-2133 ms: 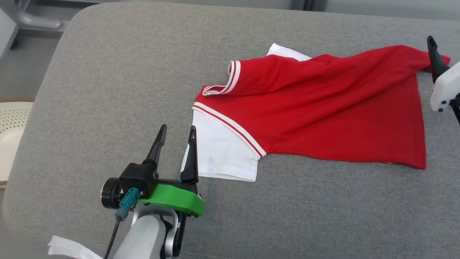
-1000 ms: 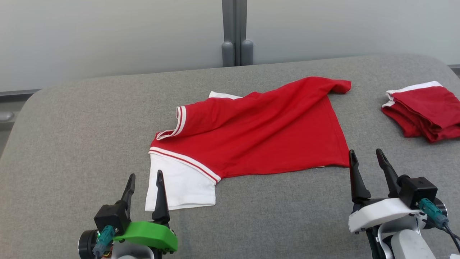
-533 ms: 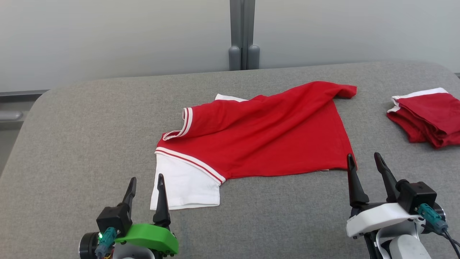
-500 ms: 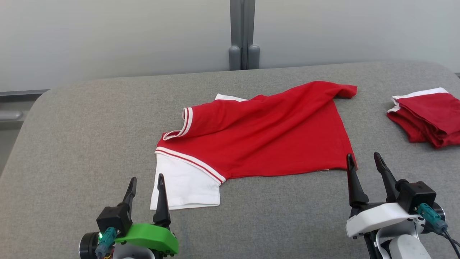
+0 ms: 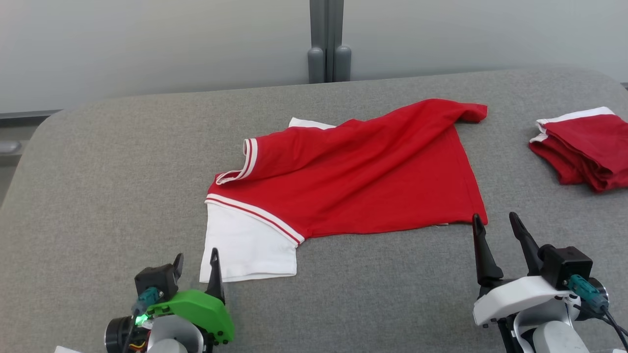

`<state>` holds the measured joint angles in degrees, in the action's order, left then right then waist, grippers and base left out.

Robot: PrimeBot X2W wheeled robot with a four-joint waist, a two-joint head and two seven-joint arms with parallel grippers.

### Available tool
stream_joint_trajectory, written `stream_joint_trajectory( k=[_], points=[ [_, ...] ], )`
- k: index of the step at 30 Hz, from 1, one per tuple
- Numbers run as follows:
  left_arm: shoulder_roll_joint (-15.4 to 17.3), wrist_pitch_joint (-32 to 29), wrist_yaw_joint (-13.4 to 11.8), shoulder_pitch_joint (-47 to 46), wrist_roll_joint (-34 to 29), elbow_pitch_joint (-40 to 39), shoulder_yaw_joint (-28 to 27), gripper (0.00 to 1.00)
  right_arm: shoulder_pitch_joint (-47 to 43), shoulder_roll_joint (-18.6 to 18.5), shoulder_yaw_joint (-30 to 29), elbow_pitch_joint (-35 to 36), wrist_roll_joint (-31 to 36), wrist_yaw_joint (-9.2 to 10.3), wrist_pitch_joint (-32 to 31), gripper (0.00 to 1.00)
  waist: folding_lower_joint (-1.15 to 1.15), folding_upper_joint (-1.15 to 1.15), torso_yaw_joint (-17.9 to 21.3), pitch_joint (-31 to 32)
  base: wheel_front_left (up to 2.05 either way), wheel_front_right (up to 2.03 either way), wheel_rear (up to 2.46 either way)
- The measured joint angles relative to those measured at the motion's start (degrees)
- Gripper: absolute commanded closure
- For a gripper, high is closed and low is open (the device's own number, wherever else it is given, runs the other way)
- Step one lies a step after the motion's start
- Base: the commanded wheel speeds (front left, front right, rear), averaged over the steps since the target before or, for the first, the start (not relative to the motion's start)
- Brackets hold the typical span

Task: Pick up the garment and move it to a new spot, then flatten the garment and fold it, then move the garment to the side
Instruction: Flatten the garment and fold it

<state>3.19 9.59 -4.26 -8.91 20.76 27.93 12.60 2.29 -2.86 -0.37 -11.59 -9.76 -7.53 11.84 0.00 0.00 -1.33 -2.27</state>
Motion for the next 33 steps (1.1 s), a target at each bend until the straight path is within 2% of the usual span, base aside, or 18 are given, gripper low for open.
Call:
stream_joint_trajectory(
  k=[7, 13, 14, 15, 16, 18, 24, 33],
  points=[
    [0.44, -11.07, -1.07, -4.87, 3.79, 7.91, -1.69, 0.0, 0.96, 0.03, -0.91, -1.42, -0.16, 0.0, -1.47, 0.0, 0.0, 0.0, 1.22, -1.92, 0.0, 0.0, 0.0],
    [0.34, -14.73, -1.83, -6.78, 4.72, 10.32, -1.49, 0.0, 2.22, 0.02, -3.08, -3.82, 0.68, 0.0, -4.68, 0.0, 0.0, 0.0, 2.29, -3.53, 0.0, 0.0, 0.0],
    [0.33, -15.16, -1.9, -7.18, 4.85, 10.46, -1.43, 0.06, 2.98, 0.02, -3.58, -4.59, 0.93, 0.0, -5.5, 0.0, 0.0, 0.0, 2.37, -3.82, 0.0, 0.0, 0.0],
    [0.32, -15.46, -2.05, -7.42, 4.9, 10.49, -1.33, 0.24, 4.03, 0.03, -4.23, -5.56, 0.92, 0.0, -6.45, 0.0, 0.0, 0.0, 2.41, -4.09, 0.0, 0.0, 0.0],
    [0.3, -15.55, -2.05, -7.54, 4.94, 10.49, -1.19, 0.53, 5.33, 0.02, -4.79, -6.75, 0.93, 0.0, -7.58, 0.0, 0.0, 0.0, 2.39, -4.35, 0.0, 0.0, 0.0],
    [0.3, -15.53, -2.04, -7.59, 5.15, 10.24, -0.87, 1.0, 7.78, 0.02, -5.94, -9.24, 1.63, 0.0, -9.84, 0.0, 0.0, 0.0, 2.17, -4.72, 0.0, 0.0, 0.0],
    [-0.05, -14.74, -1.68, -7.51, 6.28, 8.04, 0.75, 1.0, 16.06, 0.02, -9.4, -19.0, 4.91, 0.0, -16.47, 0.0, 0.0, 0.0, 0.39, -5.69, 0.0, 0.0, 0.0],
    [-0.25, -13.19, -1.53, -6.87, 7.4, 2.43, 2.99, 1.0, 23.85, 0.05, -12.26, -31.76, 5.79, 0.0, -18.03, 0.0, 0.0, 0.0, -2.88, -7.21, 0.0, 0.0, 0.0]
  ],
)
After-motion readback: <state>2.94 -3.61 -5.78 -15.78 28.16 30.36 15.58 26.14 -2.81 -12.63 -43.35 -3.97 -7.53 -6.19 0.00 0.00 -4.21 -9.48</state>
